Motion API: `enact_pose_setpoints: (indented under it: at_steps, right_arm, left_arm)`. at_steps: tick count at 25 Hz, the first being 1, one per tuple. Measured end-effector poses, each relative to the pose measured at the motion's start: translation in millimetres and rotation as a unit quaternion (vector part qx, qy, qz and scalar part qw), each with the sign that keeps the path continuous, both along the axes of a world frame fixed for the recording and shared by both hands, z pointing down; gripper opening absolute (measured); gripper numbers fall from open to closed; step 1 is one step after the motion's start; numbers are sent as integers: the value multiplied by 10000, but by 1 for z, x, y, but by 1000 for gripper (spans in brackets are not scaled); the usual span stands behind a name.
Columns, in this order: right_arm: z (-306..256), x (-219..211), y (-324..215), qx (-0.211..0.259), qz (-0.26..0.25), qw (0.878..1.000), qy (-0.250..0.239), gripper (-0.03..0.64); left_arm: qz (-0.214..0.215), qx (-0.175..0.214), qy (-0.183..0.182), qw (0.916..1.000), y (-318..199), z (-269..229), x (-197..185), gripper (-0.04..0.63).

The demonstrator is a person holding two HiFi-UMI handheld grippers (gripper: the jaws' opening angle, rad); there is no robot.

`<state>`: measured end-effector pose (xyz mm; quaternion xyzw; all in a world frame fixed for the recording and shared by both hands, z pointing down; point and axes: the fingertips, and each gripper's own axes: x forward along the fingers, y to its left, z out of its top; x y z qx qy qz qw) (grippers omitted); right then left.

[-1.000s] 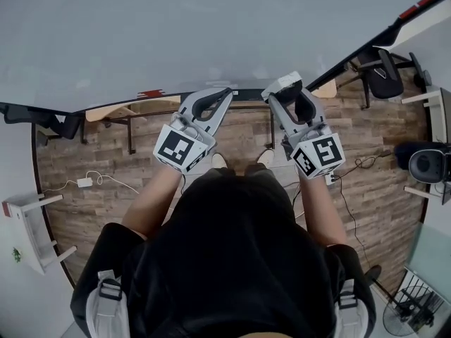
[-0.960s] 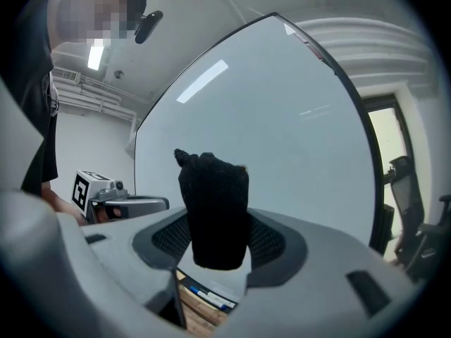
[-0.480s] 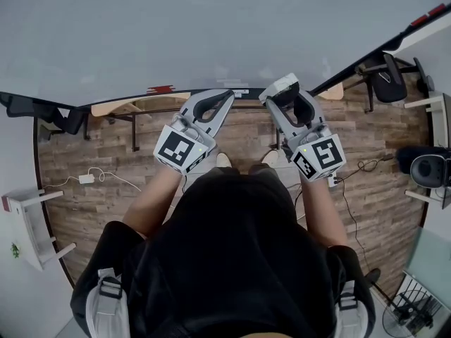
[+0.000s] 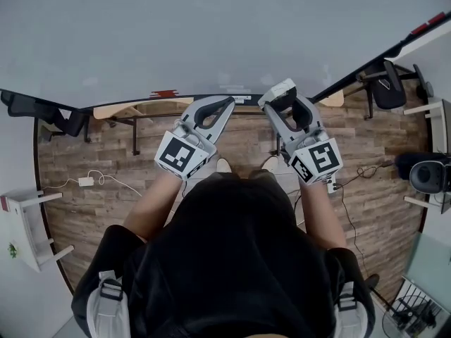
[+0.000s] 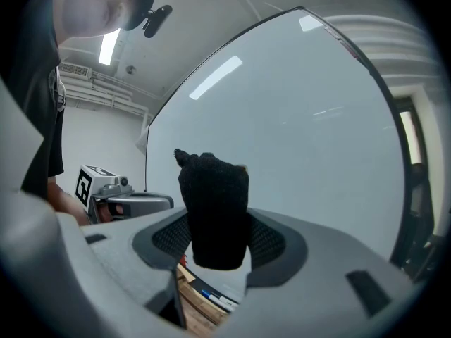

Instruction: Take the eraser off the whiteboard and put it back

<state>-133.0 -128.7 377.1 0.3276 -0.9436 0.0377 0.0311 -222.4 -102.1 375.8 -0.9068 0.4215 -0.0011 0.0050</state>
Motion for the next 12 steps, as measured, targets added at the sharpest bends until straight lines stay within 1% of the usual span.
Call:
enact_pose_setpoints:
  at_steps: [12]
  right_arm:
    - [-7, 11, -7, 42, 204, 9998, 69, 221]
  left_arm:
    - [43, -4, 46, 10000, -14, -7, 4, -5]
